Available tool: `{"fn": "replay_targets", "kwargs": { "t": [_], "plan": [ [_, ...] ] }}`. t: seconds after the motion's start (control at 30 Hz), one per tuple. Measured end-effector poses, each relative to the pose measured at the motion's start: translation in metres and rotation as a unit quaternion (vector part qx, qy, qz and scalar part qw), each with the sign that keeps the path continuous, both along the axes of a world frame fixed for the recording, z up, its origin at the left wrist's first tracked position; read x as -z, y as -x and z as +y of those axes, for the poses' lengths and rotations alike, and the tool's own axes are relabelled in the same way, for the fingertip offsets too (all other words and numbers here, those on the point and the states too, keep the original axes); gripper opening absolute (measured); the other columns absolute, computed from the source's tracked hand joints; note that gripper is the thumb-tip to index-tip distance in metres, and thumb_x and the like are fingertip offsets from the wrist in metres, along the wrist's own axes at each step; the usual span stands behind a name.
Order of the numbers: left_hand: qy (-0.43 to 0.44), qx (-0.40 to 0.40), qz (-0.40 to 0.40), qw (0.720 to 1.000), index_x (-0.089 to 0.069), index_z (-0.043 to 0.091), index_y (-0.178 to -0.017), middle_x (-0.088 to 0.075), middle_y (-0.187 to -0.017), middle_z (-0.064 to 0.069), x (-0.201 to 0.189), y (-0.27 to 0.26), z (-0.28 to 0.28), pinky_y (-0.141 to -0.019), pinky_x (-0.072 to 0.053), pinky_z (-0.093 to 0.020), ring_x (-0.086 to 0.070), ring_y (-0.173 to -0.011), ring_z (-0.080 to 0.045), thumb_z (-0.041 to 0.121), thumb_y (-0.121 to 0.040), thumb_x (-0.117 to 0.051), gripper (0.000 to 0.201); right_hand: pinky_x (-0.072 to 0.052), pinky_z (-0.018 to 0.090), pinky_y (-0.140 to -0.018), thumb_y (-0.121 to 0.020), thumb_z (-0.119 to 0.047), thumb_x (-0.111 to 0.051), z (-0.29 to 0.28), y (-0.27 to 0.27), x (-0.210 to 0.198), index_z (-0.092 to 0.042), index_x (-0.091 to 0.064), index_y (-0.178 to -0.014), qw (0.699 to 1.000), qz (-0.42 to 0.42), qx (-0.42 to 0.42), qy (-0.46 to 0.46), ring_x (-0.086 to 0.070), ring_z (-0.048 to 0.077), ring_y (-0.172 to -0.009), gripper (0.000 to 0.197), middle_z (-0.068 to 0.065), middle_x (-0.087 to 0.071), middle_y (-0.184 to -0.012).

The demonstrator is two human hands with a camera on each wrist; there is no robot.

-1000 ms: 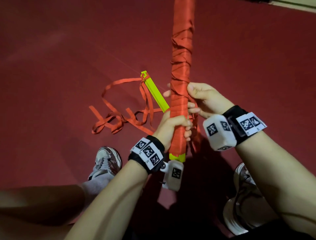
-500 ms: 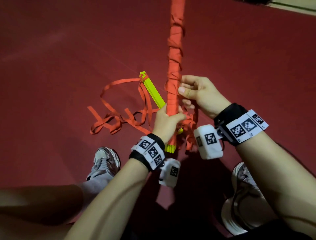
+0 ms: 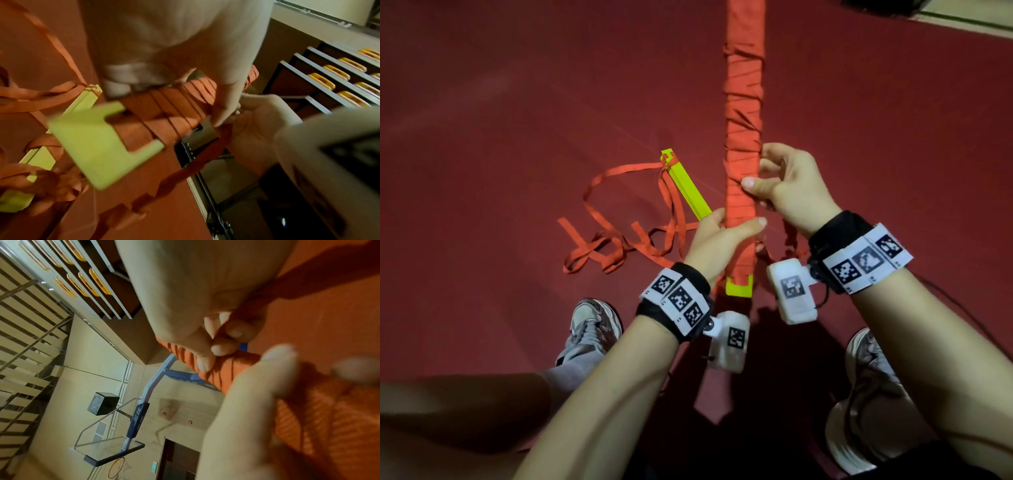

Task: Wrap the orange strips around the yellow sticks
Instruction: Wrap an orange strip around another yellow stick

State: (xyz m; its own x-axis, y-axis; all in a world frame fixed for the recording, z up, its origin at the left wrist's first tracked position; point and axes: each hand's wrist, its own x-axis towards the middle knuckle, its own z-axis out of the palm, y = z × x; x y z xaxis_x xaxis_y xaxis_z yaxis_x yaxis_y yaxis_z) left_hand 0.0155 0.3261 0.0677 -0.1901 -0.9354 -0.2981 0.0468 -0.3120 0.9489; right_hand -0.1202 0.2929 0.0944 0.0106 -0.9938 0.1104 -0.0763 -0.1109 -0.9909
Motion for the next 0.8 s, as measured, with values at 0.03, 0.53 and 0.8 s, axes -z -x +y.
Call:
{"fn": "replay_targets", "kwargs": {
  "t": [0.03,0.53,0.8],
  "plan": [
    [0.017,-0.013,-0.035,0.999,-0.069,0.005,-0.106,-0.07,-0.077,-0.007,0.0,0.003,0.001,-0.067,-0.056,-0.034,-0.064,-0.064,-0.019,0.012,-0.077,-0.079,0.031,-0.046,0.017,-0.05,-0.088,0.01,-0.066,0.0,-0.001,0.0,0.001,-0.059,-0.121,1.0,0.002,0.016,0.004,-0.061,0.002,-0.054,0.035,0.009,-0.07,-0.093],
    [-0.023,0.028,0.068,0.997,-0.053,0.009,-0.077,-0.049,-0.054,-0.003,0.001,-0.006,0.016,-0.042,-0.035,-0.022,-0.039,-0.04,-0.018,0.004,-0.054,-0.05,0.024,-0.04,0.018,-0.04,-0.082,-0.021,-0.073,0.005,0.005,0.013,0.004,-0.058,-0.116,0.98,-0.102,-0.16,-0.059,-0.049,0.009,-0.045,0.046,0.047,-0.054,-0.099],
    [0.069,-0.072,-0.156,0.983,-0.068,0.021,-0.088,-0.074,-0.073,-0.004,0.018,0.005,0.007,-0.06,-0.059,-0.042,-0.069,-0.055,-0.025,0.019,-0.068,-0.075,0.022,-0.046,0.028,-0.058,-0.066,-0.033,-0.088,0.003,-0.009,0.03,-0.007,-0.064,-0.102,0.999,0.011,0.026,-0.031,-0.052,0.011,-0.056,0.051,0.004,-0.058,-0.068]
  ]
}}
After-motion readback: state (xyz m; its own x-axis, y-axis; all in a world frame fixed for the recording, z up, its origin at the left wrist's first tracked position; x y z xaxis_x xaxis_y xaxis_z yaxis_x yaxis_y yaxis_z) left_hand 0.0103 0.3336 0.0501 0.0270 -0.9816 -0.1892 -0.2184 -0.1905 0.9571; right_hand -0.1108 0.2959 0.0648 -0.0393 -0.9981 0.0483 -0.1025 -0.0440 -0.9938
